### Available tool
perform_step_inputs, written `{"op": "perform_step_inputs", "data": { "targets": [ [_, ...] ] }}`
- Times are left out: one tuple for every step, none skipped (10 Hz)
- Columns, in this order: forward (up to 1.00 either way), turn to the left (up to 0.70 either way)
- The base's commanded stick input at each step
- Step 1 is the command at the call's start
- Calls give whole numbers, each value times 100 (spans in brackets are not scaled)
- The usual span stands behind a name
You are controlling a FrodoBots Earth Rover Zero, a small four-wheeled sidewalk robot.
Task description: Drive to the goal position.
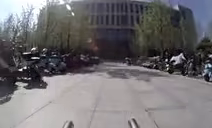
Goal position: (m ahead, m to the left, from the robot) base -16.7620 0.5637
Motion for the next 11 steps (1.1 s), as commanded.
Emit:
{"op": "perform_step_inputs", "data": {
  "targets": [
    [0,0],
    [0,0],
    [0,20],
    [0,85],
    [0,100],
    [0,100],
    [0,100],
    [0,100],
    [0,9],
    [0,0],
    [0,0]
  ]
}}
